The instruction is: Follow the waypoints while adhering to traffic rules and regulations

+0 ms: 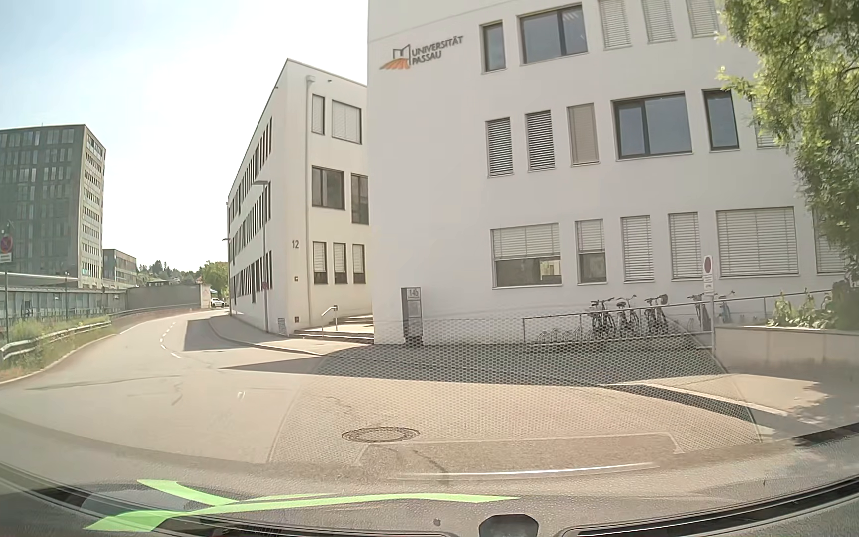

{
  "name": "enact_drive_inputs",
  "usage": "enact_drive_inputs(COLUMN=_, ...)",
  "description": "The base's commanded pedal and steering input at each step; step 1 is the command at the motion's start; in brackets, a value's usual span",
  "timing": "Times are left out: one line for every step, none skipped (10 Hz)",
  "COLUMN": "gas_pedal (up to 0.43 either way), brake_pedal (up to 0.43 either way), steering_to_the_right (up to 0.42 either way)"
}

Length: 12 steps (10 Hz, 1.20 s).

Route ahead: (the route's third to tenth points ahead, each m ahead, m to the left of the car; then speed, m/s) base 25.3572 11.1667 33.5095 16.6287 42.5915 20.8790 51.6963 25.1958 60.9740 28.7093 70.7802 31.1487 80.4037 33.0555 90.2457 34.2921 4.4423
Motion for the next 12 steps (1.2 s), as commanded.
enact_drive_inputs(gas_pedal=0.138, brake_pedal=0.0, steering_to_the_right=-0.06)
enact_drive_inputs(gas_pedal=0.138, brake_pedal=0.0, steering_to_the_right=-0.07)
enact_drive_inputs(gas_pedal=0.138, brake_pedal=0.0, steering_to_the_right=-0.076)
enact_drive_inputs(gas_pedal=0.138, brake_pedal=0.0, steering_to_the_right=-0.084)
enact_drive_inputs(gas_pedal=0.15, brake_pedal=0.0, steering_to_the_right=-0.093)
enact_drive_inputs(gas_pedal=0.15, brake_pedal=0.0, steering_to_the_right=-0.106)
enact_drive_inputs(gas_pedal=0.15, brake_pedal=0.0, steering_to_the_right=-0.116)
enact_drive_inputs(gas_pedal=0.15, brake_pedal=0.0, steering_to_the_right=-0.129)
enact_drive_inputs(gas_pedal=0.15, brake_pedal=0.0, steering_to_the_right=-0.14)
enact_drive_inputs(gas_pedal=0.15, brake_pedal=0.0, steering_to_the_right=-0.148)
enact_drive_inputs(gas_pedal=0.15, brake_pedal=0.0, steering_to_the_right=-0.16)
enact_drive_inputs(gas_pedal=0.15, brake_pedal=0.0, steering_to_the_right=-0.172)
